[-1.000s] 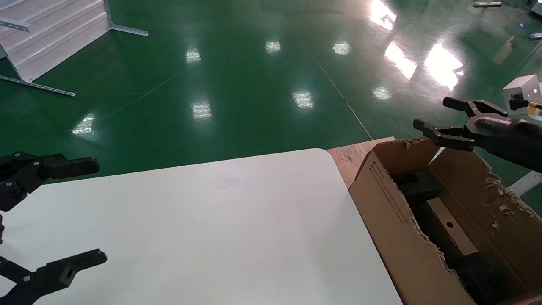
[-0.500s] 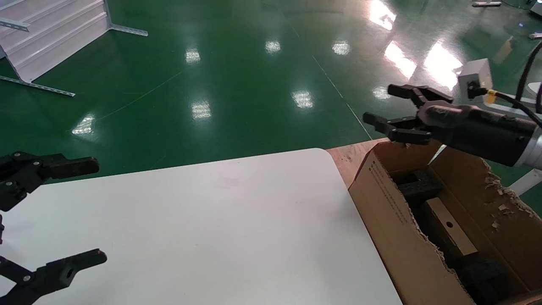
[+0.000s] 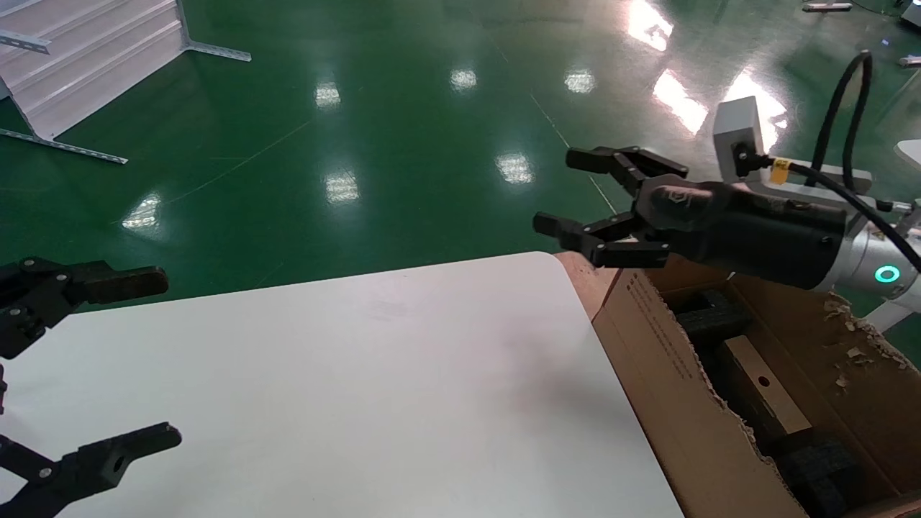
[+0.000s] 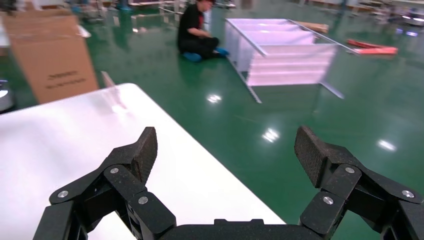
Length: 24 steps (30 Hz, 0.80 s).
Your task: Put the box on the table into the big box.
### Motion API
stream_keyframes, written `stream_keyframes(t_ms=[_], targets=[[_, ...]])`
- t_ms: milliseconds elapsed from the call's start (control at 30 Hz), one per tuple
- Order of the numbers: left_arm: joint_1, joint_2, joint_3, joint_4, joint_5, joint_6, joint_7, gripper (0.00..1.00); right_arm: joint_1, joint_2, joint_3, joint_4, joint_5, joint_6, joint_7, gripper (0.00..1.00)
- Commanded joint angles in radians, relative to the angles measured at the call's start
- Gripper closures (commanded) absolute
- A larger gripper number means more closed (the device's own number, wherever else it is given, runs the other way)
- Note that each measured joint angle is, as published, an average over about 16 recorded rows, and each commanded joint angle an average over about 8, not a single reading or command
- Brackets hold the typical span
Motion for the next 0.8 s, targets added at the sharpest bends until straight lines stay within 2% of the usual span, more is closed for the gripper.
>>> stream_keyframes(t_ms=[33, 800], targets=[[0.0, 0.0, 0.0, 0.0, 0.0, 0.0, 0.0, 0.0, -0.008, -0.008, 0.014, 0.034, -0.005, -0.006, 0.016, 0.0], [0.0, 0.0, 0.0, 0.0, 0.0, 0.0, 0.0, 0.0, -0.098, -0.089, 0.16, 0.396, -0.053, -0.075, 0.183, 0.0]])
